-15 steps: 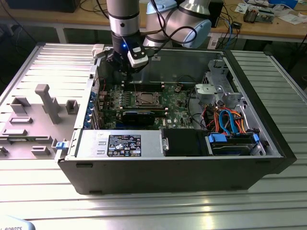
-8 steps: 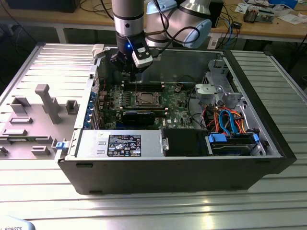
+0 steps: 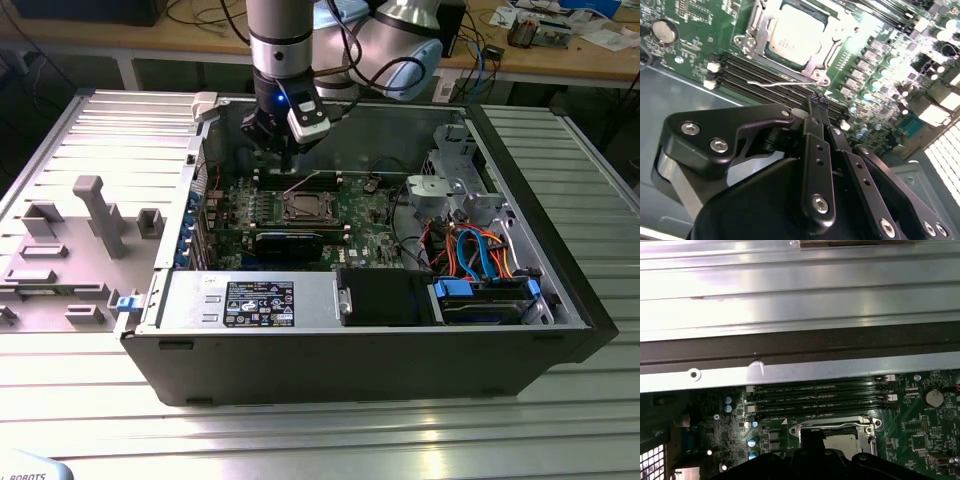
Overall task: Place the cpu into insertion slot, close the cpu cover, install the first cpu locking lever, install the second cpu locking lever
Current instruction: 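Install the first cpu locking lever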
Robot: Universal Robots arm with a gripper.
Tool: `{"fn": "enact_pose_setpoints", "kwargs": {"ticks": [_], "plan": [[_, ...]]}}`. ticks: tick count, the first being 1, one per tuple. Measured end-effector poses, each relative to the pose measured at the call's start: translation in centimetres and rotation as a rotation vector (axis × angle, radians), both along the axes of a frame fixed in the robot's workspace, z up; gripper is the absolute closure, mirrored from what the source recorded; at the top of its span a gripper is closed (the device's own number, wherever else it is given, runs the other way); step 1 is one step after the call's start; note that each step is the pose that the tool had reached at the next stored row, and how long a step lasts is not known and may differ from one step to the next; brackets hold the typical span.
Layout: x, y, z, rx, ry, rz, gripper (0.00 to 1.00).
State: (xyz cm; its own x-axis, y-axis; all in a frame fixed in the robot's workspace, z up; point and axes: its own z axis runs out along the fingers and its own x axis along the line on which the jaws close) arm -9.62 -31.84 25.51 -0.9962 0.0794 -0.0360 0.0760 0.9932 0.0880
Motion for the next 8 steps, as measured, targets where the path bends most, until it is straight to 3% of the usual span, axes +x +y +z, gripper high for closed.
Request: {"fn": "enact_pose_setpoints", "kwargs": {"ticks": [2,3,4,5,6,8], "plan": [[0.36,0.00,-0.08,0.0006,-0.0001,0.000,0.89],[0.94,0.00,-0.32,0.0235,0.0000,-0.002,0.89],[1.50,0.00,-0.69,0.0274,-0.0001,-0.006,0.89],[1.69,0.00,-0.89,0.0272,0.0001,-0.006,0.89],[2.01,0.32,-1.39,0.0075,-0.0012,-0.004,0.89],[2.10,0.49,-1.53,0.0061,-0.0012,-0.002,0.89]]}}
